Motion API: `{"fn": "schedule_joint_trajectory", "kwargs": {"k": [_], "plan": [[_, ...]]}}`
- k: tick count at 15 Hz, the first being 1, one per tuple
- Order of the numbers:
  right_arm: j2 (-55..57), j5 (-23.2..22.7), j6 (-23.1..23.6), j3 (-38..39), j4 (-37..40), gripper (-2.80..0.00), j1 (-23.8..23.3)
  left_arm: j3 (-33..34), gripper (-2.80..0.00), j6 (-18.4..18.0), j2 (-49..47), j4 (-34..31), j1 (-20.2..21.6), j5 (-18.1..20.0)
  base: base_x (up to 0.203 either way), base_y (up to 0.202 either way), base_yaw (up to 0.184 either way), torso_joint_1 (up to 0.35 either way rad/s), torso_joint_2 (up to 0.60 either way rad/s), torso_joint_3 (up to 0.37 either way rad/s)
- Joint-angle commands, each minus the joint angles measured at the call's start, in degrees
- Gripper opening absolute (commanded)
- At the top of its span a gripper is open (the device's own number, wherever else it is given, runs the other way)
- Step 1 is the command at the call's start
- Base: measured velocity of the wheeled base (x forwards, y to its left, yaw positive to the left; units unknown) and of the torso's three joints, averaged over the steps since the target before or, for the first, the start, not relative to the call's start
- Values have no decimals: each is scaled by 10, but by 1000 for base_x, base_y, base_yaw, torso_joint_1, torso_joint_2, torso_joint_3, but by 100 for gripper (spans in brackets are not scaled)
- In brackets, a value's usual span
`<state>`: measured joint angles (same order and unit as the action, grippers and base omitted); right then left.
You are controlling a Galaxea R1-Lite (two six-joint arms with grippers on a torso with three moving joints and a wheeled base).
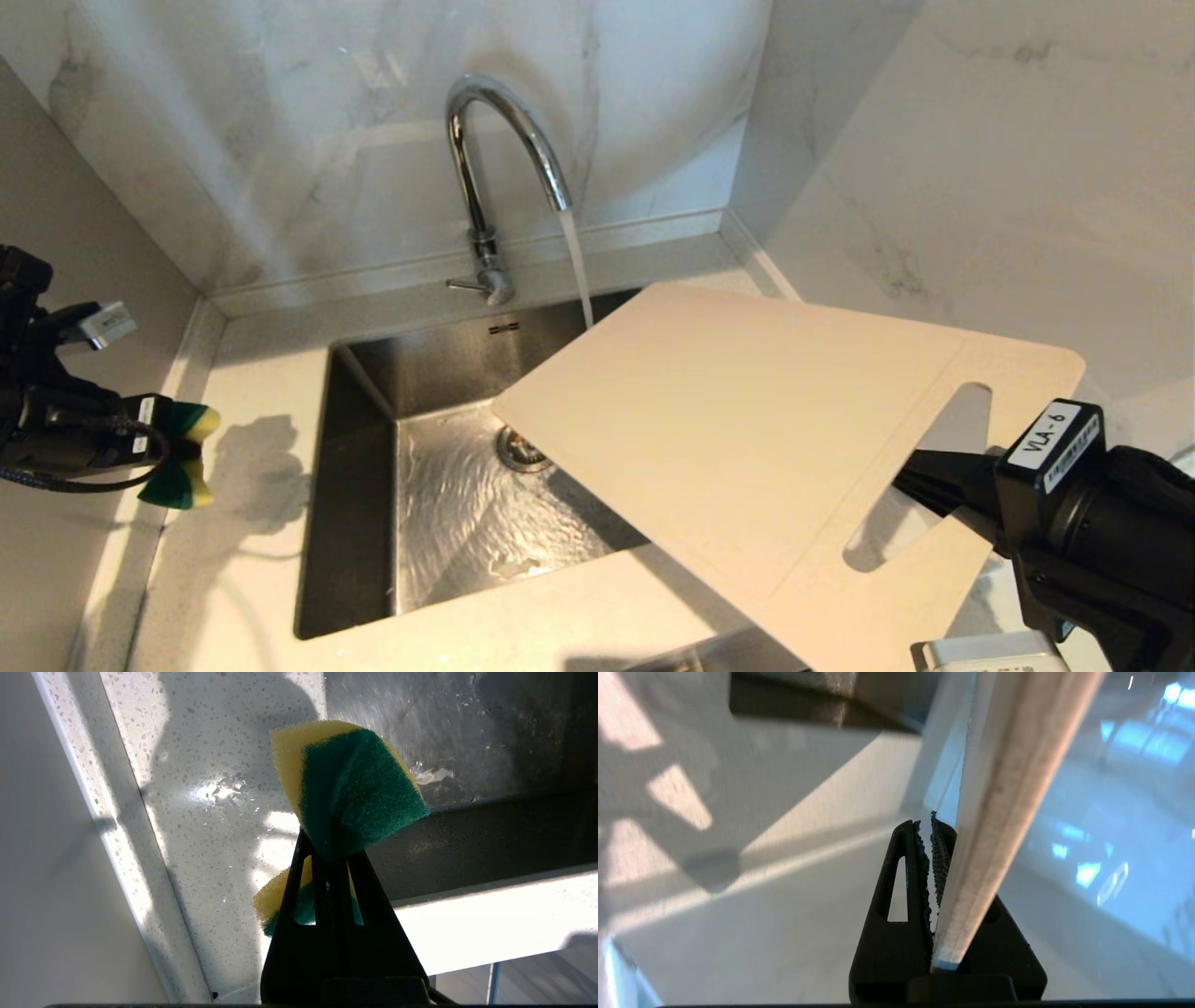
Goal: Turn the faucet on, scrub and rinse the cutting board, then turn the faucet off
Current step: Put down the cutting board
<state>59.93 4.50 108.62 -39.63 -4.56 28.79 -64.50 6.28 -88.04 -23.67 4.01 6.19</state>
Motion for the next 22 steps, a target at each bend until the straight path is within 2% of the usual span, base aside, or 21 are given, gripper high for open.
{"fn": "schedule_joint_trajectory", "kwargs": {"k": [1,4,8,10,14,17,20,22], "plan": [[2,21,-5,-2,-8,-280,1,-1,-280,0,-12,0,-1,0,0,0,0,0,0,0],[16,55,-66,14,-19,-280,1,-6,-280,0,-16,0,-1,0,0,0,0,0,0,0],[27,58,-152,50,-19,-280,2,0,-280,3,-18,0,-1,0,0,0,0,0,0,0],[39,58,-170,56,-19,-280,15,1,-280,15,-18,-1,-1,0,0,0,0,0,0,0],[48,91,-174,69,-20,-280,20,1,-280,19,-21,-1,-1,0,0,0,0,0,0,0],[53,154,-168,77,-44,-280,20,4,-280,21,-30,-1,-1,0,0,0,0,0,0,0],[56,183,-153,91,-76,-280,19,4,-280,28,-34,-1,-1,11,0,0,0,0,0,0],[56,186,-153,101,-76,-280,19,4,-280,31,-36,-1,-1,12,0,0,0,0,0,0]]}}
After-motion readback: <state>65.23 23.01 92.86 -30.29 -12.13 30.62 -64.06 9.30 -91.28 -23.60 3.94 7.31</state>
